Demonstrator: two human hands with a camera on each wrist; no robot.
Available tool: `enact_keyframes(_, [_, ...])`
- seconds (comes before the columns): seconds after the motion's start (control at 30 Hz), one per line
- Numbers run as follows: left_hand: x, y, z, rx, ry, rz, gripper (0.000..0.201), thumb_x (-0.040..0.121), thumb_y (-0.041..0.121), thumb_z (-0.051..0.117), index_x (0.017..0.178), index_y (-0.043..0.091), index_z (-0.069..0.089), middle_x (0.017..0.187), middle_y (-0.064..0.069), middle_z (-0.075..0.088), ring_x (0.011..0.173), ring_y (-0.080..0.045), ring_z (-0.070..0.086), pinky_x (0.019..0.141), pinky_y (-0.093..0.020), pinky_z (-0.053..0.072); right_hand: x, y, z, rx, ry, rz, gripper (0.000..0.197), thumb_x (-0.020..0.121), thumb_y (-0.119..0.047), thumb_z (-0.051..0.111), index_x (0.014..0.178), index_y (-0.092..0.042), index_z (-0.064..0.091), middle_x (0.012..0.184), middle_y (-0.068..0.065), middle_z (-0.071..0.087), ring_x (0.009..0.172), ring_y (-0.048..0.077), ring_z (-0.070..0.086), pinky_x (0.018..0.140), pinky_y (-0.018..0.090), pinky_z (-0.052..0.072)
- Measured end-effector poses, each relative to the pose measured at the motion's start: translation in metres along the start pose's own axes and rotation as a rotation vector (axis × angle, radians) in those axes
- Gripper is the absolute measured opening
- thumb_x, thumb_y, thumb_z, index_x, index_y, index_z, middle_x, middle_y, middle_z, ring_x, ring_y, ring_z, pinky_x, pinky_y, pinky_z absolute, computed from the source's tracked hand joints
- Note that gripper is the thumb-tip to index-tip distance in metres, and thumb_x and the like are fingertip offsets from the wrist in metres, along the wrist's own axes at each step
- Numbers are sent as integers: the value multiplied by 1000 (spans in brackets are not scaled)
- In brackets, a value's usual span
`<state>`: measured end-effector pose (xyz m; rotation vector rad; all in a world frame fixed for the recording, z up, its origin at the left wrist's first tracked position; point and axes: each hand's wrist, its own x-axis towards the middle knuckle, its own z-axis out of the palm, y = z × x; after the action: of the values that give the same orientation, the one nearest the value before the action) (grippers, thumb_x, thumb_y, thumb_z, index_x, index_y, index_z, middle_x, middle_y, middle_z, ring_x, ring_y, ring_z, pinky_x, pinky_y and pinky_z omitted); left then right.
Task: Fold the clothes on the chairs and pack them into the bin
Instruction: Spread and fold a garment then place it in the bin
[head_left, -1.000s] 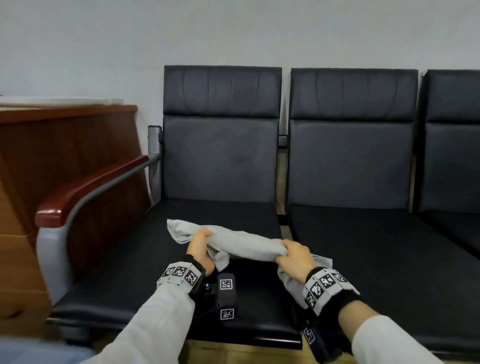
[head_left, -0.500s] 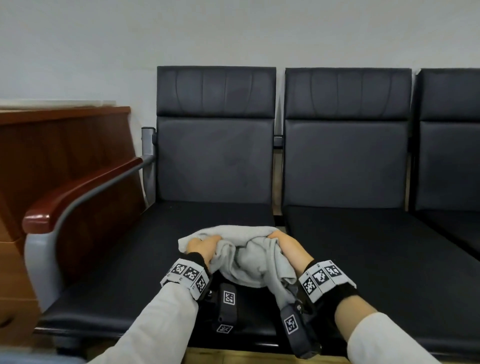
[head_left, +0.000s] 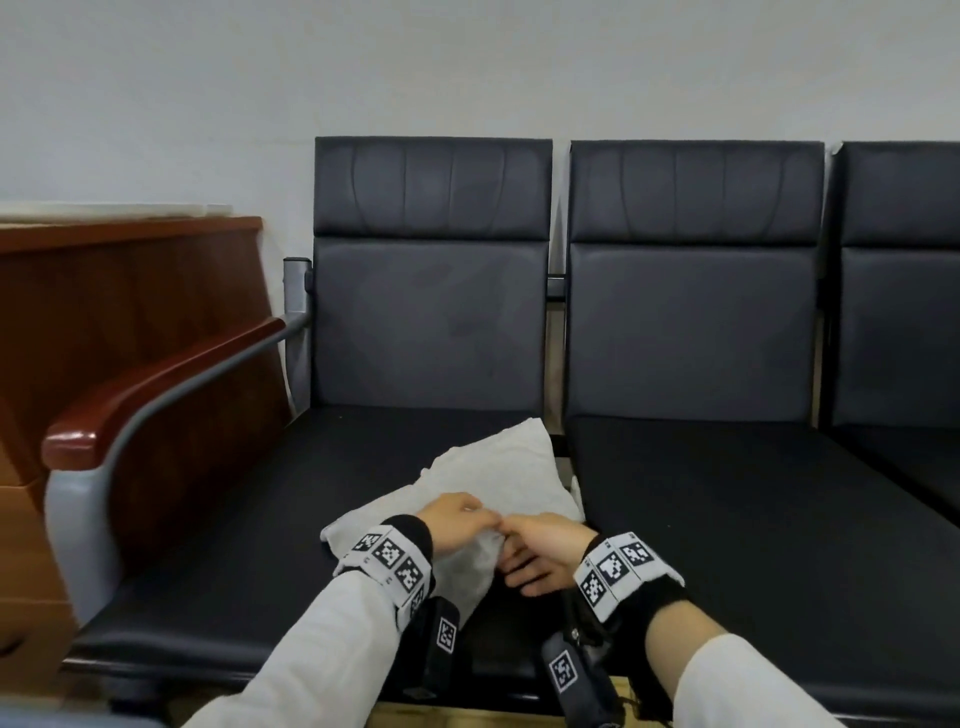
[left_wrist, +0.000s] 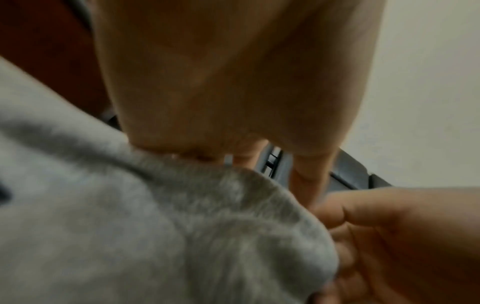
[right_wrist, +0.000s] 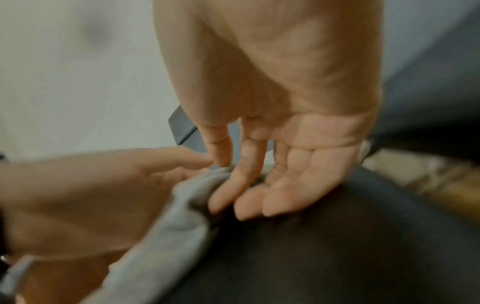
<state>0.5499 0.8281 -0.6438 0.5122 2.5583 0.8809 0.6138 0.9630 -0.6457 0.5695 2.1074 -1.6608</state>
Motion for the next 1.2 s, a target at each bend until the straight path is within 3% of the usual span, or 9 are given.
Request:
enact_keyframes(0.1, [-2, -5, 6, 264, -39, -47, 71, 77, 35, 71, 138, 17, 39, 137, -4, 47, 123, -23, 50, 100, -30, 43, 6, 7, -17, -175, 313, -98, 22, 84, -28, 53, 72, -13, 65, 74, 1, 63, 63, 14, 58, 61, 26, 49])
enact_keyframes(0.2, [-5, -14, -1, 398, 32, -50, 42, 82, 16, 62, 122, 24, 52, 133, -5, 49, 121, -22, 49, 104, -30, 39, 10, 17, -36, -218, 548, -230, 10, 82, -15, 55, 85, -16, 64, 92, 5, 65, 86, 22, 63, 73, 30, 52])
enact_keyframes(0.3, [-11, -31, -20, 515, 197, -193, 32, 84, 14, 53, 106, 37, 58, 132, 2, 49, 130, -20, 38, 115, -49, 17, 11, 29, -48, -407, 524, -215, 29, 81, -9, 58, 107, -23, 57, 118, 5, 56, 107, 22, 56, 83, 27, 47])
enact_keyframes(0.4, [-18, -51, -40, 492, 301, -382, 48, 85, 22, 56, 130, 33, 43, 142, -2, 39, 137, -27, 28, 113, -60, 13, 9, 35, -51, -577, 421, -184, 52, 80, -3, 55, 128, -21, 48, 131, 7, 44, 117, 24, 50, 91, 31, 50])
enact_keyframes(0.53, [-25, -85, -56, 356, 319, -538, 48, 88, 31, 54, 133, 23, 41, 144, -12, 36, 134, -34, 31, 112, -52, 25, 10, 36, -47, -522, 344, -218, 60, 81, 2, 47, 137, -19, 42, 141, 8, 42, 129, 25, 43, 101, 30, 43])
enact_keyframes(0.63, [-28, -101, -63, 214, 370, -530, 40, 87, 36, 54, 123, 19, 52, 134, -13, 49, 122, -32, 47, 104, -42, 38, 14, 34, -44, -452, 326, -166, 56, 83, -3, 46, 136, -19, 40, 137, 11, 44, 118, 28, 52, 89, 29, 47])
enact_keyframes(0.8, [-30, -111, -75, -135, 480, -584, 51, 92, 32, 53, 129, -3, 48, 129, -23, 52, 116, -36, 52, 95, -36, 43, 22, 33, -48, -96, 231, 105, 40, 63, -1, 48, 102, 3, 53, 76, 20, 55, 70, 35, 58, 69, 41, 50])
enact_keyframes(1.0, [-28, -111, -74, -261, 464, -582, 59, 74, 37, 76, 116, -1, 58, 112, -17, 63, 102, -30, 60, 82, -34, 49, 25, 37, -56, -86, 324, 86, 15, 80, -9, 66, 87, 3, 58, 67, 15, 59, 57, 25, 60, 57, 33, 54])
enact_keyframes(1.2, [-42, -113, -84, -588, 1114, -374, 30, 95, 21, 48, 119, 2, 49, 118, -27, 57, 110, -42, 54, 93, -41, 41, 17, 26, -69, -303, 594, -205, 7, 73, -13, 68, 69, -11, 62, 69, 3, 58, 69, 22, 58, 64, 31, 52])
